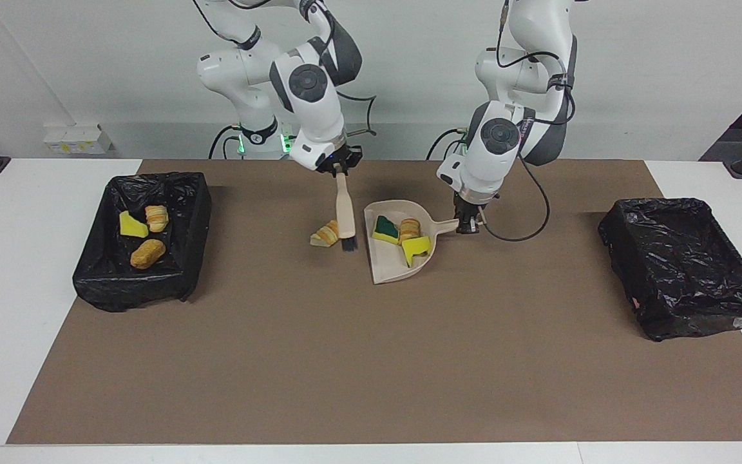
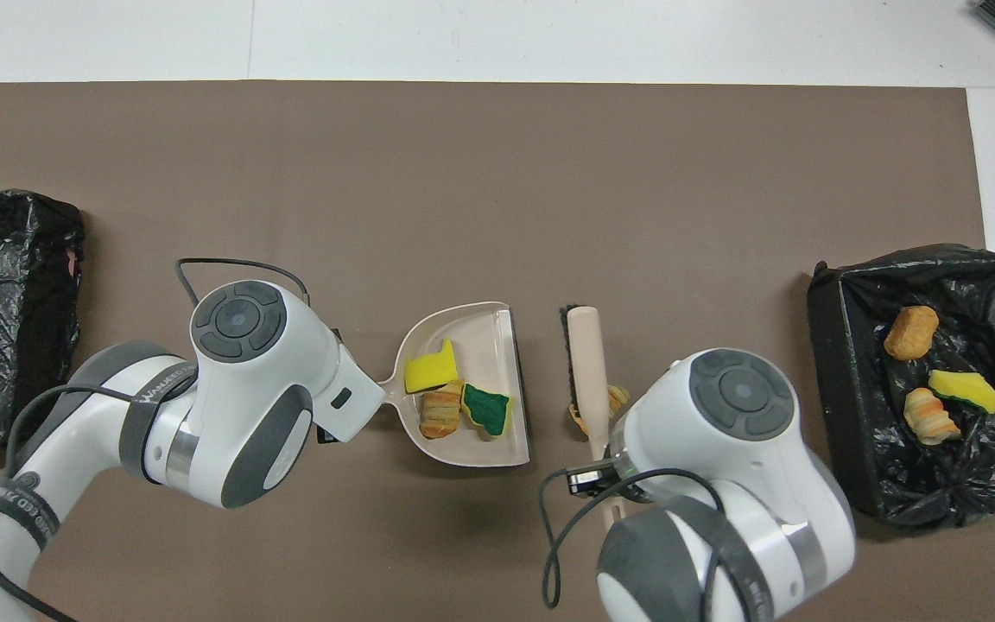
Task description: Sweep and dump trash in bin
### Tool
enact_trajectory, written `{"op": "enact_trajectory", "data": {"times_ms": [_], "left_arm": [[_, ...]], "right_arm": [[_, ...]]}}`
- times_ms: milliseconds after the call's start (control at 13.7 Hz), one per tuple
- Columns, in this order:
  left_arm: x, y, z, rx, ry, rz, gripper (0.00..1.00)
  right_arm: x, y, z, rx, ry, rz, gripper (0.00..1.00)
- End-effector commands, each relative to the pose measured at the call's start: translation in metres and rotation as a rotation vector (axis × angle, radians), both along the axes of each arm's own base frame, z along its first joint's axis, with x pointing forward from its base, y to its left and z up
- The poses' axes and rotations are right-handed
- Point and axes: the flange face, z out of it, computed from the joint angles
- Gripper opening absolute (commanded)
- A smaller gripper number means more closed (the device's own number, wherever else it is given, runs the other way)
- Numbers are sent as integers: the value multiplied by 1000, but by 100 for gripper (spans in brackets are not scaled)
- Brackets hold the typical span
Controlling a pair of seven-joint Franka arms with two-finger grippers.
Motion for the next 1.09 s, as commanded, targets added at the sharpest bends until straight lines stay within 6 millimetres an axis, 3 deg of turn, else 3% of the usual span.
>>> {"op": "enact_trajectory", "data": {"times_ms": [0, 218, 509, 655, 873, 1019], "left_arm": [[-7, -2, 3, 8, -25, -63, 0], [-13, -14, 7, 38, -64, -118, 0], [-18, -20, 7, 43, -68, -112, 0], [-17, -19, 7, 44, -68, -104, 0], [-18, -19, 7, 46, -67, -95, 0], [-17, -18, 7, 46, -66, -92, 0]], "right_arm": [[-16, -45, -10, -69, 5, -6, 0], [-16, -84, -28, -59, 29, -21, 0], [-18, -88, -65, -61, 28, -27, 0], [-16, -76, -81, -52, 32, -39, 0], [-23, -41, -97, -35, 29, -37, 0], [-30, -1, -109, 13, 7, -66, 0]]}}
